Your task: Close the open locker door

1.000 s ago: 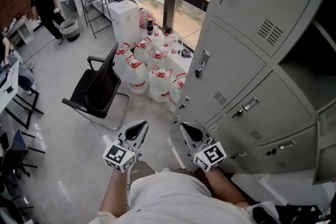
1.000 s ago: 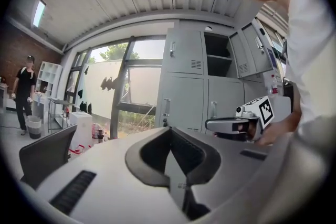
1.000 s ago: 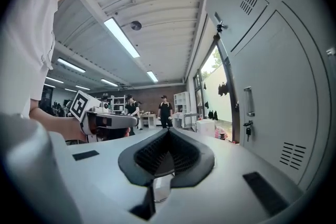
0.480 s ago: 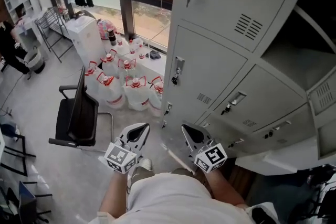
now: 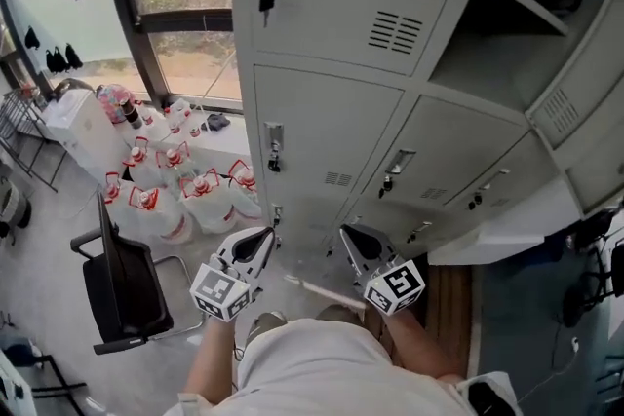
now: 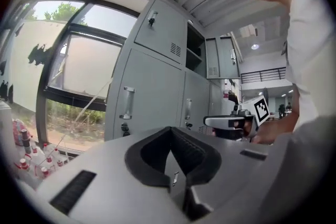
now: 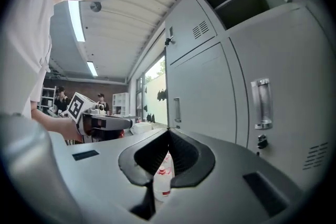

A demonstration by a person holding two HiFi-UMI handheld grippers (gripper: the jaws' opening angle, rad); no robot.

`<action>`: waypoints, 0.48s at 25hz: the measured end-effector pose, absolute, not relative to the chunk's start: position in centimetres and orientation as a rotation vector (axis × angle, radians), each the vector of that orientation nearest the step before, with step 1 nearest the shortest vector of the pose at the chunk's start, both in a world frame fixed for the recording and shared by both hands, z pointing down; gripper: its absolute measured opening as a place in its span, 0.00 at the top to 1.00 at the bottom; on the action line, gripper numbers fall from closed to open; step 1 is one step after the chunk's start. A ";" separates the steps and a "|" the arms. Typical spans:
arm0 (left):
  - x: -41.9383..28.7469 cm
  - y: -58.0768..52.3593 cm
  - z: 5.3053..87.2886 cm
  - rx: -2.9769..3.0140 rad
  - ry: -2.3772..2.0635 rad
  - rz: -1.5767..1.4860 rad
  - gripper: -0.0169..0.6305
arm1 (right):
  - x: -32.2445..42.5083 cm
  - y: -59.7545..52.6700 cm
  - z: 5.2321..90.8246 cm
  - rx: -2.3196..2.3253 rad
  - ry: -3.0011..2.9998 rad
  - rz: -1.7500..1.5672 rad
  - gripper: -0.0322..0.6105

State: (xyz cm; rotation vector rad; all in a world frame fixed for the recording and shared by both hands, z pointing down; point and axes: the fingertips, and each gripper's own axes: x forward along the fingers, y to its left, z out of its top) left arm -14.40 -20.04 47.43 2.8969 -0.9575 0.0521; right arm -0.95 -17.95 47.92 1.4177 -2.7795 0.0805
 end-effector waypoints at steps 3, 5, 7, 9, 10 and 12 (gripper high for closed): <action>-12.2 -20.8 47.9 2.936 -0.791 0.059 0.97 | 1.0 -17.2 48.0 1.565 -2.684 0.086 0.94; -10.7 -21.2 48.1 2.958 -0.686 0.065 0.97 | 2.4 -16.6 48.0 1.660 -2.621 0.086 0.94; -9.1 -21.3 48.3 2.977 -0.585 0.068 0.97 | 3.9 -15.7 48.1 1.757 -2.553 0.093 0.94; -7.5 -21.3 48.3 2.993 -0.485 0.064 0.97 | 5.3 -14.6 48.1 1.851 -2.480 0.101 0.94; -6.6 -21.1 48.3 3.000 -0.434 0.063 0.97 | 6.1 -14.0 48.0 1.895 -2.444 0.103 0.94; -4.9 -20.8 48.4 3.012 -0.336 0.064 0.97 | 7.4 -12.6 47.9 1.980 -2.373 0.101 0.94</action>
